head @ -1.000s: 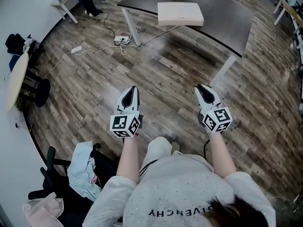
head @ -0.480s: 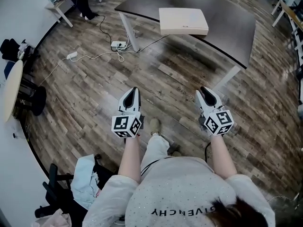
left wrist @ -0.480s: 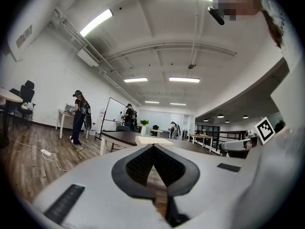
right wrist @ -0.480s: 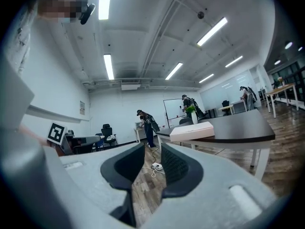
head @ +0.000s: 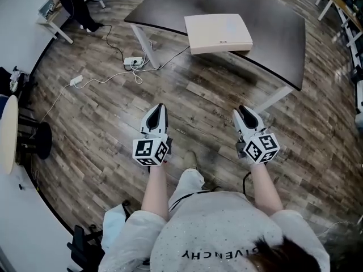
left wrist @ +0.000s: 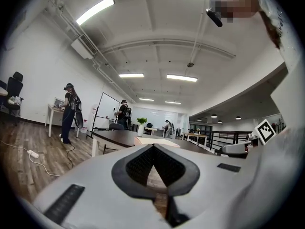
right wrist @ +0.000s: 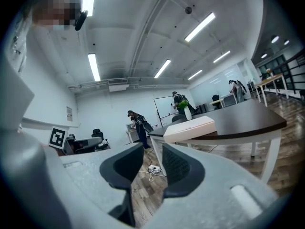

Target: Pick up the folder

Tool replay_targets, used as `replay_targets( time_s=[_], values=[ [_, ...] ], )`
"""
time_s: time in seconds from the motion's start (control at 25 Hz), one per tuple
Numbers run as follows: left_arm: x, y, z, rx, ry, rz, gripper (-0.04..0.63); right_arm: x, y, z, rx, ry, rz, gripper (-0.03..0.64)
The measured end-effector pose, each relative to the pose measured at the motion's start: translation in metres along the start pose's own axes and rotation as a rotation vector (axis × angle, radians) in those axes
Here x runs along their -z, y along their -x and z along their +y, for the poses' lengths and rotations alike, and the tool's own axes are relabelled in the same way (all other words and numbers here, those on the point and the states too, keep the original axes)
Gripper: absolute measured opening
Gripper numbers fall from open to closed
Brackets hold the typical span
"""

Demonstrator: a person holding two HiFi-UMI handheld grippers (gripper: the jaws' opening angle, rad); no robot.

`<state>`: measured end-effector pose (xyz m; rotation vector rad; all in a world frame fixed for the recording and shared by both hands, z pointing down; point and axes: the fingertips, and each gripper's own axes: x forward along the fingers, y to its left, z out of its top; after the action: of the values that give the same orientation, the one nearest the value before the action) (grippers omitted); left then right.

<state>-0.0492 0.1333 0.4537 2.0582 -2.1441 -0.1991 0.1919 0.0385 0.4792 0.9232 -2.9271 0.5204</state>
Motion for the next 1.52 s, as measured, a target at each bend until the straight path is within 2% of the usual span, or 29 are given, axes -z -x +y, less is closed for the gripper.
replay_targets(
  time_s=[0.44,0.72,1.08,1.52],
  values=[
    [-0.006,-0.082,0.071,0.076,0.010,0.033,-0.003,-0.003,-0.098,-0.011,0.071,-0.055,-0.003,0.132],
    [0.005,-0.118,0.098,0.130,0.004,0.049,-0.003,0.005,-0.146,-0.016,0.096,-0.086,-0.024,0.132],
    [0.018,-0.159,0.108,0.183,0.002,0.075,-0.003,0.001,-0.195,-0.024,0.082,-0.246,-0.080,0.138],
    [0.021,-0.236,0.131,0.232,-0.024,0.082,-0.003,0.001,-0.276,-0.068,0.106,-0.417,-0.139,0.156]
  ],
)
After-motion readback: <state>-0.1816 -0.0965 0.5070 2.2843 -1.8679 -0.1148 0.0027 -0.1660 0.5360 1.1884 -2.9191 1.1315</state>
